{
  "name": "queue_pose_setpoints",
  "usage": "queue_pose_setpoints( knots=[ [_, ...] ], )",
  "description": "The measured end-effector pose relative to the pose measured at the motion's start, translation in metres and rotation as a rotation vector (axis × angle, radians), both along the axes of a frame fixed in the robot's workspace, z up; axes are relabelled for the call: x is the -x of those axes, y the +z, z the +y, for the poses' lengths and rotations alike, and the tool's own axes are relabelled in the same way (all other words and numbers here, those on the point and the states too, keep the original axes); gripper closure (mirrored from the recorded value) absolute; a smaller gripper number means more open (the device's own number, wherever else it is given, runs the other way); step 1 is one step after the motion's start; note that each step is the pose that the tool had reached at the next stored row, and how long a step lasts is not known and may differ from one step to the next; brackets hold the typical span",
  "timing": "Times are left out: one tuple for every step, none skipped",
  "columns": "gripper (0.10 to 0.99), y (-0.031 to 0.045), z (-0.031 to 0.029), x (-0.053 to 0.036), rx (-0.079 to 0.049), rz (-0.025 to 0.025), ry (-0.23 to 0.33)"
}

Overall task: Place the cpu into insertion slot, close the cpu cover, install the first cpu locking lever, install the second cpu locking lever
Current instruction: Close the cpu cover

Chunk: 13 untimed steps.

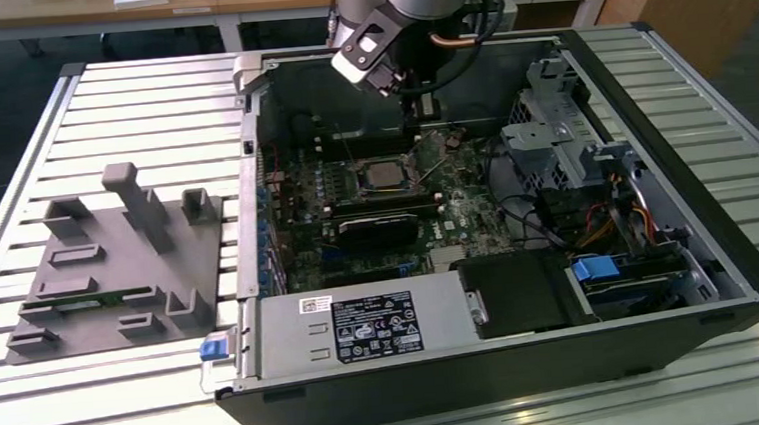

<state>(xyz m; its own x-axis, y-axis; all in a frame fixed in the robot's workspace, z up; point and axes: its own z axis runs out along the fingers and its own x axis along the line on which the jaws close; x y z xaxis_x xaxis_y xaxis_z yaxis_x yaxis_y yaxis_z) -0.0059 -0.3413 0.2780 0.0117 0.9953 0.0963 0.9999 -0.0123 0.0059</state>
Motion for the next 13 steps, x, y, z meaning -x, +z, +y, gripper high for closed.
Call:
queue_pose_setpoints(
  knots=[
    [0.98, 0.0, 0.0002, -0.0002, 0.0, 0.0, 0.0],
    [0.98, -0.0001, 0.0004, -0.0004, 0.0, 0.0, 0.0],
    [0.98, -0.0002, 0.0006, -0.0005, 0.0, 0.0, 0.0],
    [0.98, -0.0003, 0.0009, -0.0006, 0.0, 0.0, 0.0],
    [0.98, -0.0003, 0.0011, -0.0007, 0.0, 0.0, 0.0],
    [0.98, -0.0004, 0.0013, -0.0008, 0.0, 0.0, 0.0],
    [0.98, -0.0004, 0.0015, -0.0009, 0.0, 0.0, 0.0],
    [0.98, -0.0005, 0.0017, -0.001, 0.0, 0.0, 0.0],
    [0.98, -0.0006, 0.0019, -0.0011, 0.0, 0.0, 0.0],
    [0.98, -0.0006, 0.0022, -0.0012, 0.0, 0.0, 0.0],
    [0.98, -0.0007, 0.0025, -0.0013, 0.0, 0.0, 0.0],
    [0.98, -0.0007, 0.0028, -0.0014, 0.0, 0.0, 0.0],
    [0.98, -0.0008, 0.0031, -0.0015, 0.0, 0.0, 0.0]
  ],
)
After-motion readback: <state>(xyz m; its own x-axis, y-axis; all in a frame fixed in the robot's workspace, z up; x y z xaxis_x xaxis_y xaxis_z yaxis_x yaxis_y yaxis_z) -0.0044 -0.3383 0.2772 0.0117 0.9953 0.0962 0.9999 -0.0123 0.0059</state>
